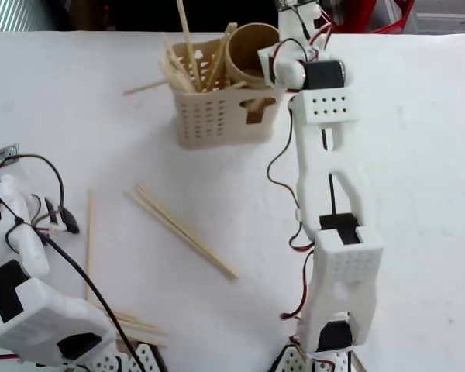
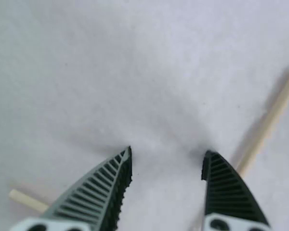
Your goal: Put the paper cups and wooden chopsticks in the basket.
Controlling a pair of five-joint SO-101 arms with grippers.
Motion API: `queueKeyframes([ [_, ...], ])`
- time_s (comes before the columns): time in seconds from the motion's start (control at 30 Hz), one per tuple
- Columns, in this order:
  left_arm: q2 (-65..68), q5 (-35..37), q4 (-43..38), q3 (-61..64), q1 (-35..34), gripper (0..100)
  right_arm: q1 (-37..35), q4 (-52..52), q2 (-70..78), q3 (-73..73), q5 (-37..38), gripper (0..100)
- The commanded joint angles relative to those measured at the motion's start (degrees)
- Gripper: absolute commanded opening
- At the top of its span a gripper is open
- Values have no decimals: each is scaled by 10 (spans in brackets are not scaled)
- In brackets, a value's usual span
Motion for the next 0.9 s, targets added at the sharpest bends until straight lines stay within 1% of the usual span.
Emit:
queueKeyframes([
  [0.0,7,6,-16,1,3,241,-22,106,-2,-41,-4,18],
  [0.1,7,6,-16,1,3,241,-41,239,4,-114,-7,16],
  [0.23,7,6,-16,1,3,241,-53,301,4,-173,-9,16],
  [0.4,7,6,-16,1,3,241,-58,320,1,-165,-36,16],
  [0.47,7,6,-16,1,3,241,-73,320,-4,-148,-55,15],
  [0.57,7,6,-16,1,3,241,-99,322,-27,-106,-61,15],
  [0.67,7,6,-16,1,3,241,-113,322,-76,-65,-61,15],
  [0.87,7,6,-16,1,3,241,-114,320,-189,-20,-57,16],
])
